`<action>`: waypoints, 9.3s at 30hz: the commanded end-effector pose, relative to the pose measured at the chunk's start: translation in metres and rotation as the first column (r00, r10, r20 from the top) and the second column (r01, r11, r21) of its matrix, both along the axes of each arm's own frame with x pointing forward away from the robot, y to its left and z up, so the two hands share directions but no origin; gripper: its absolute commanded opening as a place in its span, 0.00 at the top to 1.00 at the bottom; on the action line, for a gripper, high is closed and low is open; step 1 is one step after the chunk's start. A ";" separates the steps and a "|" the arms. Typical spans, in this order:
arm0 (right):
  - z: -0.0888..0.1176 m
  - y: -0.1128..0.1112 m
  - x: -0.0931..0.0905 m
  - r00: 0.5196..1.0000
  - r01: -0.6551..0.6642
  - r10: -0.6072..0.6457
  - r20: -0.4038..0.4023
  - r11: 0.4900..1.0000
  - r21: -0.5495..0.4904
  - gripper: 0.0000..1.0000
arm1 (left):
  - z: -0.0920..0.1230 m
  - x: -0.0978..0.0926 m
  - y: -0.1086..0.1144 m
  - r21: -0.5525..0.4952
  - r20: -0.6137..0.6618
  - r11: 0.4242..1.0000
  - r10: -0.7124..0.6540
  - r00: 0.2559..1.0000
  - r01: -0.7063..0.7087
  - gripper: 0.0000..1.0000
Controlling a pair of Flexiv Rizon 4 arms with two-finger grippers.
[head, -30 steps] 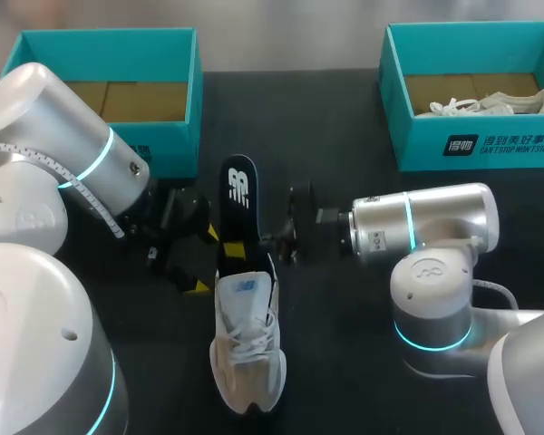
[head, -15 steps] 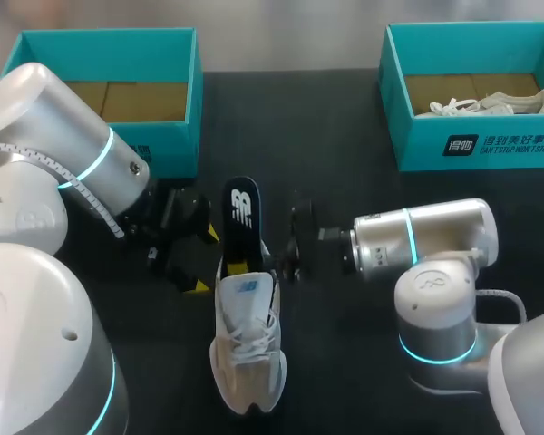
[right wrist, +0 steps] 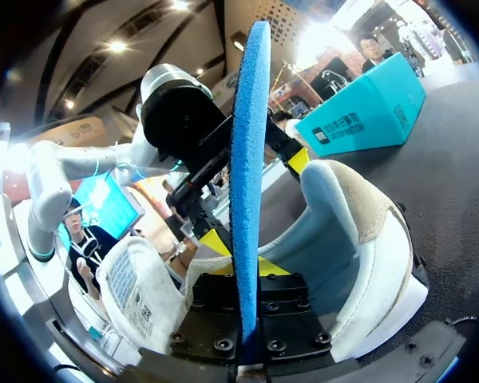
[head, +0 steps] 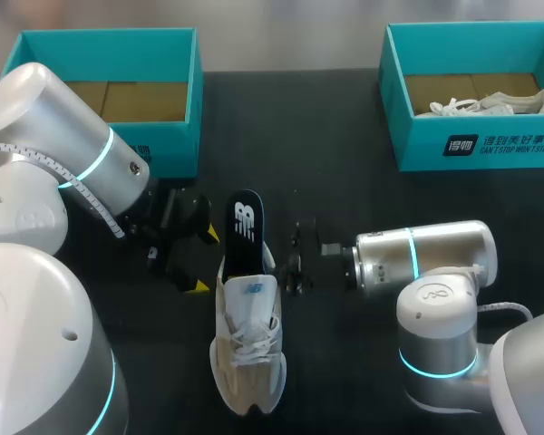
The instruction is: Take the shoe out of the shoebox, open the shoe tongue, remove and reinsert the insole, then place the shoe into the shoebox
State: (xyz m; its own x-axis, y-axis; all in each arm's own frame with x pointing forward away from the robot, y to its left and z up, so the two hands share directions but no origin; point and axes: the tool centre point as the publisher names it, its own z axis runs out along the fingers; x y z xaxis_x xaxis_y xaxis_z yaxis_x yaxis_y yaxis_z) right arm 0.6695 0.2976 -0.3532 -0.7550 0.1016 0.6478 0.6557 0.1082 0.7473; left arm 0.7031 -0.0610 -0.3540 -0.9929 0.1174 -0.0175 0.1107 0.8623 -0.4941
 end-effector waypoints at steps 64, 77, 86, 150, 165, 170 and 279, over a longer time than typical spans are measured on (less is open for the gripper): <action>0.004 0.008 -0.001 0.993 0.085 -0.079 -0.083 0.994 0.068 1.00 | -0.001 0.000 0.000 0.000 0.000 1.000 -0.001 1.000 0.001 0.00; 0.016 0.009 0.003 0.996 0.085 -0.083 -0.039 0.995 0.054 0.63 | -0.001 0.000 0.000 0.000 0.000 1.000 -0.001 1.000 0.001 0.00; 0.032 0.005 0.014 0.996 0.080 -0.080 0.025 0.997 0.011 0.65 | -0.001 0.000 0.000 0.000 0.000 1.000 -0.001 1.000 0.001 0.00; 0.029 0.006 0.024 0.995 0.063 -0.067 -0.070 0.996 -0.060 0.62 | -0.001 0.000 0.000 0.000 0.000 1.000 -0.001 1.000 0.001 0.00; 0.014 0.007 0.021 0.984 0.092 -0.104 -0.142 0.992 -0.092 1.00 | -0.001 0.000 0.000 0.000 0.000 1.000 -0.001 1.000 0.001 0.00; 0.007 0.008 0.010 0.977 0.099 -0.114 -0.178 0.991 -0.088 1.00 | -0.001 0.000 0.000 0.000 0.000 1.000 -0.001 1.000 0.001 0.00; 0.049 -0.011 0.005 0.981 0.120 -0.166 -0.100 0.926 -0.358 0.00 | 0.016 0.009 0.021 -0.082 0.011 0.995 -0.047 0.999 0.048 0.00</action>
State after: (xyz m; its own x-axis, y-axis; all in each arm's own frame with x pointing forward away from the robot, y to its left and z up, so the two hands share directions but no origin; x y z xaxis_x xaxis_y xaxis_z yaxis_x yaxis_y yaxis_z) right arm 0.6767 0.2850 -0.3093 -0.6355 0.4039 0.6580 0.7676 0.2386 0.5949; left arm 0.7130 -0.0443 -0.3402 -0.9866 0.1589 -0.0374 0.1524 0.8149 -0.5592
